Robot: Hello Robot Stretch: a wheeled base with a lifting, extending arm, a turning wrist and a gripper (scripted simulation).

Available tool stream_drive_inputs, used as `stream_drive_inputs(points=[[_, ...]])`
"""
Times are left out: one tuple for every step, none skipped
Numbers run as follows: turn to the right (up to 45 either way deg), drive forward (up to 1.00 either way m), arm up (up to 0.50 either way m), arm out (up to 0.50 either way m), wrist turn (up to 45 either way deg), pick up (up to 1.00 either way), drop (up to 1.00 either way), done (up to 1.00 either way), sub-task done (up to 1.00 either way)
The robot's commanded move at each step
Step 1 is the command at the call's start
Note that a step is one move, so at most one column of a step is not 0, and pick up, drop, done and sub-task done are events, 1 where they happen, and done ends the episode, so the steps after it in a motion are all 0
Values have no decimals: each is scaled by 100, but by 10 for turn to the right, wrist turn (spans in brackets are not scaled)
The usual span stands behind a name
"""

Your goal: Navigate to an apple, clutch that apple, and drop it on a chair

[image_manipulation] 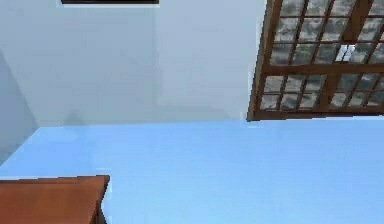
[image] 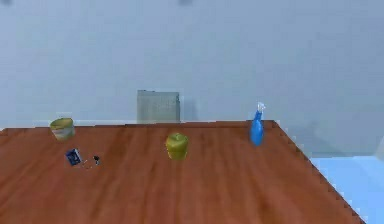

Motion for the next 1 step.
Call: stream_drive_inputs(points=[[-450,0,0,0,0,0,0,0,0]])
